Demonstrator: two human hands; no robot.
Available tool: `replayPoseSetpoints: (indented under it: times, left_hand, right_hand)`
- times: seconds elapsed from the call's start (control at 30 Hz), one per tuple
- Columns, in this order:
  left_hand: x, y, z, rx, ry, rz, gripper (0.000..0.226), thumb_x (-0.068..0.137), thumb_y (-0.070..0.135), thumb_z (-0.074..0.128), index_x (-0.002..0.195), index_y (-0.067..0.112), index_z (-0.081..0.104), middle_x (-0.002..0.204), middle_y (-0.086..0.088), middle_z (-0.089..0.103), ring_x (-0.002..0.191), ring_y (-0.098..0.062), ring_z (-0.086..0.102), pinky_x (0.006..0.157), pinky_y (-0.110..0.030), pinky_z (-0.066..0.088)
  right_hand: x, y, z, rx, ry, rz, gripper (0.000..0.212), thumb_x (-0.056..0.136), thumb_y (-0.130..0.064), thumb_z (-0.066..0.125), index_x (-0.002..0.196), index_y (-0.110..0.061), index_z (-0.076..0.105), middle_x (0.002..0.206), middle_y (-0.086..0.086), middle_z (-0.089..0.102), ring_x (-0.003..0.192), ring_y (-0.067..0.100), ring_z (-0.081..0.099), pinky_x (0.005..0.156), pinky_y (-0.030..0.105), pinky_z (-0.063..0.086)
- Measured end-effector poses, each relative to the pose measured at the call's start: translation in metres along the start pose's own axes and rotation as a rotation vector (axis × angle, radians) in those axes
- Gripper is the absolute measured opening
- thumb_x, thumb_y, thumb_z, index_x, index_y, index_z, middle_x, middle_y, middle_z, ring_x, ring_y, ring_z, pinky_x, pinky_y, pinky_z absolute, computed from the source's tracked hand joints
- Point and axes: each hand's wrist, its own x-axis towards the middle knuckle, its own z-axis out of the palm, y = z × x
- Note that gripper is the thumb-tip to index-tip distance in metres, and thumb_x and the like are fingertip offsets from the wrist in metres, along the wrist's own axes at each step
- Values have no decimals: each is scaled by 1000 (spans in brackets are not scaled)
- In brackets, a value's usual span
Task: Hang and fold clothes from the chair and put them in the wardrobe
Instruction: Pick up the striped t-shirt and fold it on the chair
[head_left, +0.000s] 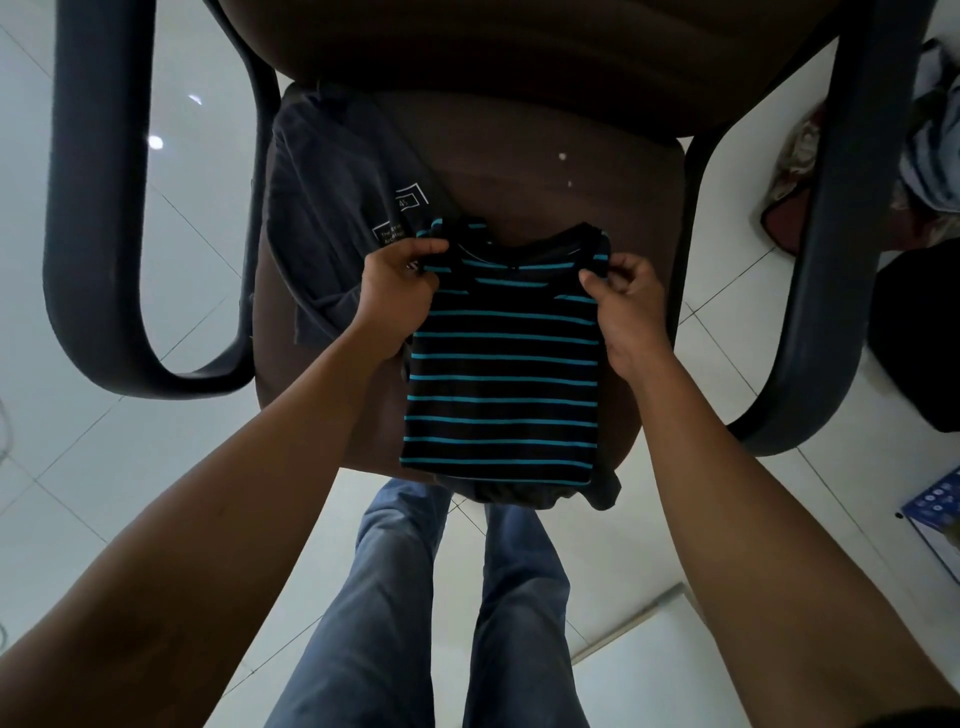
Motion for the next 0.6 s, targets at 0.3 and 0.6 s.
replayPoseSetpoints:
  times: [0.3, 0.6]
  left_hand:
    - [14, 11, 2, -75, 107, 126, 33, 89, 0, 67, 114, 22, 67, 112, 8, 69, 96, -2, 70, 87, -22, 57]
    - [33, 18, 6, -154, 35, -21, 29, 85, -6, 66, 96, 21, 70, 111, -5, 72, 102, -18, 71, 88, -34, 59]
  right_hand:
    - [19, -23, -3, 130, 4, 3, 23, 95, 2, 59, 111, -15, 62, 107, 1, 71, 98, 13, 69, 92, 38, 58]
    - [24, -17, 2, -137, 27, -22, 27, 91, -16, 72, 115, -19, 62, 104, -3, 69, 95, 11, 68, 79, 23, 57]
